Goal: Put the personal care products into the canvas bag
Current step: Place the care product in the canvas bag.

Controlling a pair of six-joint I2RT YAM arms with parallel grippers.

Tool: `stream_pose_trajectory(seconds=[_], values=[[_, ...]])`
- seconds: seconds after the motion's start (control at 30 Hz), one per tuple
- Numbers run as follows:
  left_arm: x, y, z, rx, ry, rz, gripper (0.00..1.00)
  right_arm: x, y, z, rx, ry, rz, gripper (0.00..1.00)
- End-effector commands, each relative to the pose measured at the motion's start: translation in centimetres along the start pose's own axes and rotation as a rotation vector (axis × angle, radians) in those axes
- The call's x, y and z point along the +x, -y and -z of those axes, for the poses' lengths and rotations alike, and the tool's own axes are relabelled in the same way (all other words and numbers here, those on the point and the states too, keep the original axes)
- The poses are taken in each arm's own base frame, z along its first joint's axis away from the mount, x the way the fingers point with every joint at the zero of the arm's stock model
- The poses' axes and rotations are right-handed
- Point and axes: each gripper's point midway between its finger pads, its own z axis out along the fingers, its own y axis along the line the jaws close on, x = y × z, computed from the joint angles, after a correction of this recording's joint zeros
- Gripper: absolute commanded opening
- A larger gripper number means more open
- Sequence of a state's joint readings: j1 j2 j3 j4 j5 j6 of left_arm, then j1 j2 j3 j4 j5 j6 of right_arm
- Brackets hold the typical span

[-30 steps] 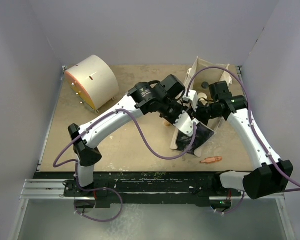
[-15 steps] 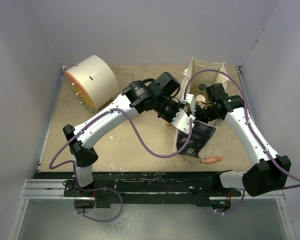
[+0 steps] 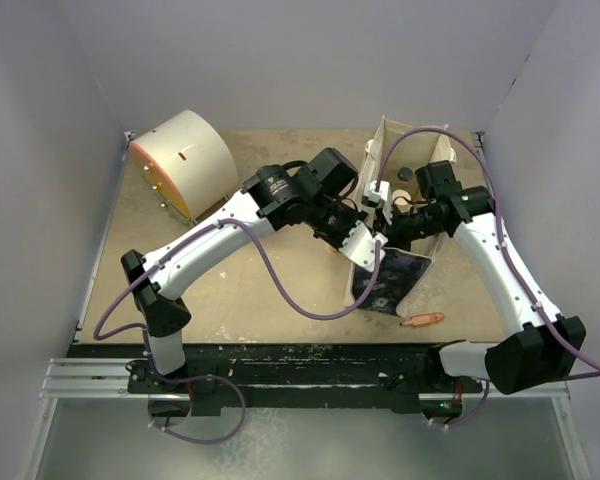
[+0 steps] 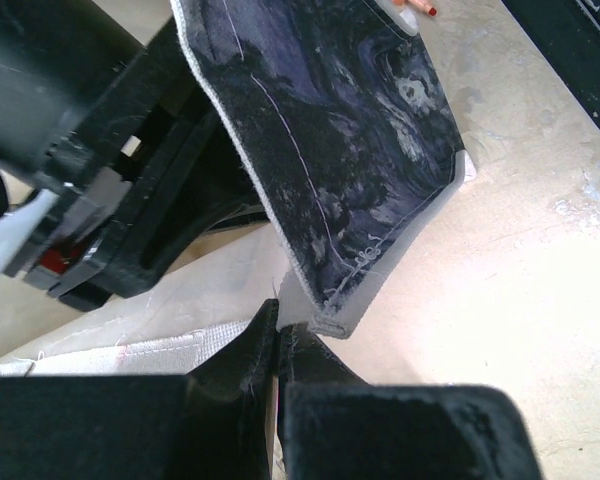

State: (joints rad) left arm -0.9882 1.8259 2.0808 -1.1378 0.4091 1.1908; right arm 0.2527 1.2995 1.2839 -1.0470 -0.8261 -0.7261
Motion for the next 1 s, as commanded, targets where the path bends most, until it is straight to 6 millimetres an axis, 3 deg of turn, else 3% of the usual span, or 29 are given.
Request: stream_pose_trajectory(seconds=[0.0,0.13,0.6,0.97], values=[[-2.0,-0.4,2.1,-0.044,0.063,-0.043,0.00,-4.6,-4.2,1.9,-0.121,0.178,0.044,0.00],[-2.0,-0.6,2.2,-0.049,0.056,-0.048,0.00,-4.4,-3.8,1.6,-0.113,0.186,0.073,0.00],[-2.1,-0.5,2.3,-0.043,0.059,-0.053,0.00,0.1,-3.1,-2.6,-0.200,0.173,0.023,0.00],[-2.1,-0.1,2.5,-0.032,0.056,-0.060,0.00,1.4,-1.6,-3.1,-0.132,0.068,0.093,0.01]])
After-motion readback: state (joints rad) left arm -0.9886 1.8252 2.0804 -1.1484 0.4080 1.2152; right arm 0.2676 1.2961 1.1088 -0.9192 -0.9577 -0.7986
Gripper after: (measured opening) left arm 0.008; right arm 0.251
